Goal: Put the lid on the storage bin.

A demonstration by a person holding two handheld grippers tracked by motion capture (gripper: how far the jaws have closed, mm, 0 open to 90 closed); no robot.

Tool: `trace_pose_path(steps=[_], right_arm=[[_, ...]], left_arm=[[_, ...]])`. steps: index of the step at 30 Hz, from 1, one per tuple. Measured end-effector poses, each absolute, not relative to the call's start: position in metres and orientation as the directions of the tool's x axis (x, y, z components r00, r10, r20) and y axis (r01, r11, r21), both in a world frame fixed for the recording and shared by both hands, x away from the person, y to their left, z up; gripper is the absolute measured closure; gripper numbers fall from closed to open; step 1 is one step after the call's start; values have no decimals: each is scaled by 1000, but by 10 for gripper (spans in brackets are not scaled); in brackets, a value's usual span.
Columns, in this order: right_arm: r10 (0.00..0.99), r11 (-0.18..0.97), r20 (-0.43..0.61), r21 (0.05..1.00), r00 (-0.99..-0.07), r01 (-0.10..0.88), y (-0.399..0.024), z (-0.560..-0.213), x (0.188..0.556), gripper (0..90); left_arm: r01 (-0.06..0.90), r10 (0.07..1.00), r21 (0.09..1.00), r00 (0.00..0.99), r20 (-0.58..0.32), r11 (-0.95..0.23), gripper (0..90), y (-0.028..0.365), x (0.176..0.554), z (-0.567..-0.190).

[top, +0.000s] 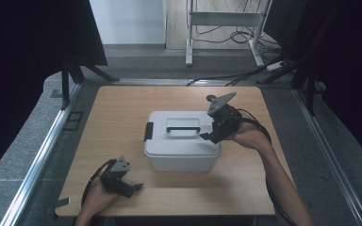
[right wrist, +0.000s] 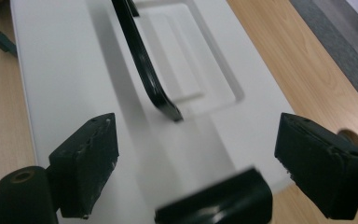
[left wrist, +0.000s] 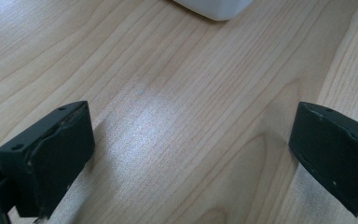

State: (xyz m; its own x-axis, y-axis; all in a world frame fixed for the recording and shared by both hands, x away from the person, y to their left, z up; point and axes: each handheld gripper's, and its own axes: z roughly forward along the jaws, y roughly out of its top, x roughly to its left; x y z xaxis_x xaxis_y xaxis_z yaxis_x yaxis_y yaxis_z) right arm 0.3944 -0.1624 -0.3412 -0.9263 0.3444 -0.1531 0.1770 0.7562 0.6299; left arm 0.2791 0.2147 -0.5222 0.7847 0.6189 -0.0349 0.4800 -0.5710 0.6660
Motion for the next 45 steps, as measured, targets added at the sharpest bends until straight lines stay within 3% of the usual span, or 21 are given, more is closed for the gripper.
trace_pose_path(steps=[9, 28, 45], right_arm=[[456, 696, -134, 670, -880, 258, -206, -346, 380, 29], [637, 601, -125, 698, -761, 389, -288, -372, 347, 25], [709, 555, -126, 707, -694, 438, -284, -437, 326, 5]], left_arm=[[481, 620, 666, 784, -35, -570, 2, 215, 279, -522], [482, 621, 667, 783, -35, -569, 2, 215, 279, -522], [483, 623, 667, 781, -35, -568, 3, 214, 279, -522]])
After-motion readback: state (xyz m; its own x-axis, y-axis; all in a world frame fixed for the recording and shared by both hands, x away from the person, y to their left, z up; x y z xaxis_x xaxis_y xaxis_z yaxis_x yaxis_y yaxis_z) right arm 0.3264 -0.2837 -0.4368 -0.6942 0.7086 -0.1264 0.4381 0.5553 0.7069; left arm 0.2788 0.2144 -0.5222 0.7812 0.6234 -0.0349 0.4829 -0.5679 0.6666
